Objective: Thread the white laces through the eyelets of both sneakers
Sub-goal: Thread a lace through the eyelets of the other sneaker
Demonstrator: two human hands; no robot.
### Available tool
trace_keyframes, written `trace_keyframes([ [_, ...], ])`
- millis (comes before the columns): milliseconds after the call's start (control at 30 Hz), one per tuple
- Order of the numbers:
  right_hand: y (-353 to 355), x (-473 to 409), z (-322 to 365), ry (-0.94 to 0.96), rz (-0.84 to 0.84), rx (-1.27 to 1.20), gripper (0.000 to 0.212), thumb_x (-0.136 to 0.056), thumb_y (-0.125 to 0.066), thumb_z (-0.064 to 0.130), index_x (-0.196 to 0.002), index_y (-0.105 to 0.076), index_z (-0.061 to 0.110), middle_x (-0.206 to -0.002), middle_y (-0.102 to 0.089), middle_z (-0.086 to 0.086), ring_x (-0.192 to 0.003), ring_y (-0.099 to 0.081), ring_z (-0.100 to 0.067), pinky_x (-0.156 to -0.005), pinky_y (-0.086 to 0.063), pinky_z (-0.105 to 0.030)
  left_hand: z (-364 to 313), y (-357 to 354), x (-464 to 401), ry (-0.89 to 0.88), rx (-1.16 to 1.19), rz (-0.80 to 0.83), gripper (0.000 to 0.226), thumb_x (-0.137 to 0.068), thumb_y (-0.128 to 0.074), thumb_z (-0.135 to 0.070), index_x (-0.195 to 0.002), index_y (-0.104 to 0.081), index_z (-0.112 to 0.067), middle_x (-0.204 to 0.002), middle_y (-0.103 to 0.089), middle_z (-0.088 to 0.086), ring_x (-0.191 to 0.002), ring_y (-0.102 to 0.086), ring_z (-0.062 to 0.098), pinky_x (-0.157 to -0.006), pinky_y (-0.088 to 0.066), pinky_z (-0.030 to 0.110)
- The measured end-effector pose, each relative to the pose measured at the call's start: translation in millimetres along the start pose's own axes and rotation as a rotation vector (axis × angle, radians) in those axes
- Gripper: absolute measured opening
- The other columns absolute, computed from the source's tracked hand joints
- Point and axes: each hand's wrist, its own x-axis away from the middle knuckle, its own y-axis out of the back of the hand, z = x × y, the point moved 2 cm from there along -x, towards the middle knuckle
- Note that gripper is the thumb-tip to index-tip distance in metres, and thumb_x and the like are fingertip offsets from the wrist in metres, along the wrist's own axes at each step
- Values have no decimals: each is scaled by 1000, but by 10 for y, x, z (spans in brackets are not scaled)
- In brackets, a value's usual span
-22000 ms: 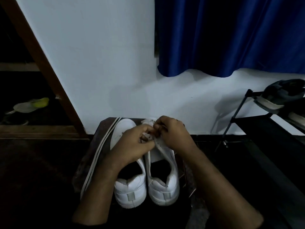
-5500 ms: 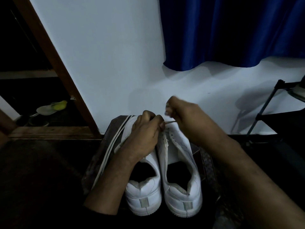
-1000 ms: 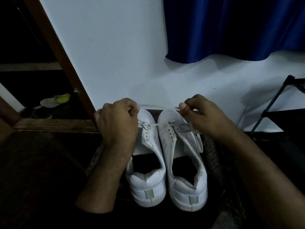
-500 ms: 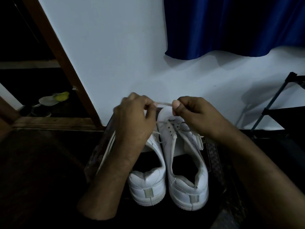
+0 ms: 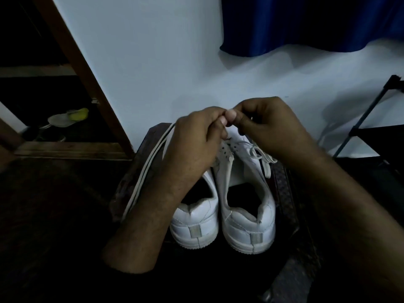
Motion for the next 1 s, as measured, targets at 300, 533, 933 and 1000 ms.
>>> trace_keyframes([
  [300, 98, 29, -195, -129, -67, 104, 13, -96, -65, 31, -90, -76, 29, -71, -71, 15, -60, -63, -1, -61, -44, -19, 263, 17, -32, 102, -117, -157, 30, -91, -59, -37, -113, -75, -25, -96, -77, -10, -95, -71, 11, -88, -59, 39],
  [533, 14, 43, 3, -107, -14, -94, 13, -91, -73, 35, -84, -76, 24, -73, -75, 10, -61, -64, -4, -63, -50, -24, 207, -49, -42, 85, 71, -32, 11, -97, -70, -23, -96, -81, -24, -80, -77, -13, -81, -72, -1, -79, -59, 26],
  [933, 1, 384, 98, -147, 578, 525, 52, -90, -58, 48, -130, -55, 14, -127, -53, -10, -109, -59, -25, -95, -49, -40, 171, -103, 12, 266, 131, -5, 9, -94, -70, -20, -91, -78, -16, -77, -76, 4, -66, -66, 11, -53, -42, 6],
  [1000, 27, 405, 137, -159, 591, 495, 56, -85, -54, 52, -125, -57, 13, -123, -56, -10, -104, -61, -24, -93, -51, -45, 194, -120, 17, 268, 122, 20, 13, -94, -74, -27, -90, -78, -16, -83, -78, 1, -75, -68, 9, -56, -42, 5],
])
